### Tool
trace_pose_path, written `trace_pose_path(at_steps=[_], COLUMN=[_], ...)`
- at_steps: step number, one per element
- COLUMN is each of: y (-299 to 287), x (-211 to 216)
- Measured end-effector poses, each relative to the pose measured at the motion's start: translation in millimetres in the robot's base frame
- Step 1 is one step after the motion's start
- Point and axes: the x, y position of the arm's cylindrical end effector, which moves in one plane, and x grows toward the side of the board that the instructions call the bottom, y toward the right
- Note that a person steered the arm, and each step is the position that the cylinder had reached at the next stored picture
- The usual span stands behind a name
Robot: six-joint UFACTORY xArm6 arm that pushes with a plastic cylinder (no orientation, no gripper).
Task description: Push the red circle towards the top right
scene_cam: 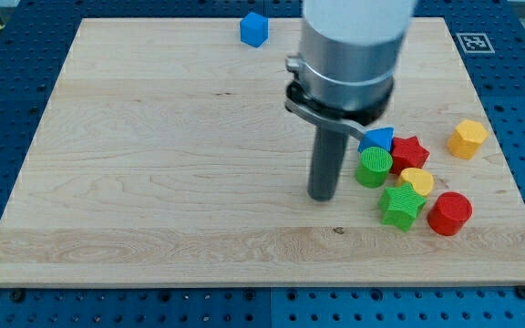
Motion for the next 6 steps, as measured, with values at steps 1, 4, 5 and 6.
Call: trace_pose_path(at_steps=[1, 4, 5, 6], y=[32.1, 126.7, 130.4, 130.7], x=[48.6, 78.9, 49.4, 23.2])
